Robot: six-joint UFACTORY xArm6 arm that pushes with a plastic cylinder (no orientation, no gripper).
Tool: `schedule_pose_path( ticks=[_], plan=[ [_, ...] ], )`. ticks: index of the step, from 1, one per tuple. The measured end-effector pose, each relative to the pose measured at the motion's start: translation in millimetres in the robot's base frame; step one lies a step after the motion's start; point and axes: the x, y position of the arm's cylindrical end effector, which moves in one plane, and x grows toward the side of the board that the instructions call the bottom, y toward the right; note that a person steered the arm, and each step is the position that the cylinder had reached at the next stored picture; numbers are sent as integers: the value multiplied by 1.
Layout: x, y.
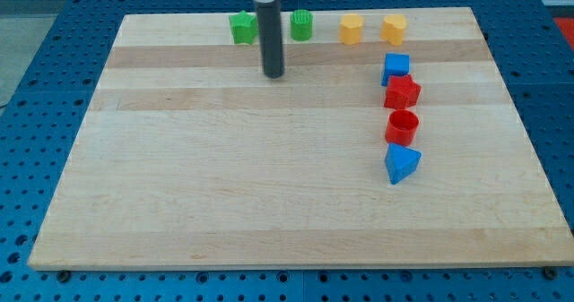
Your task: Slide blue cube below green star
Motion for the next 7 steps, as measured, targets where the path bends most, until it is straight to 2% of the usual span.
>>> schedule_pose_path(
  ticks=[3, 4, 5, 7],
  plan=[
    [-16, 117],
    [-31, 146],
    [-31, 147],
    [-28, 208]
  ],
)
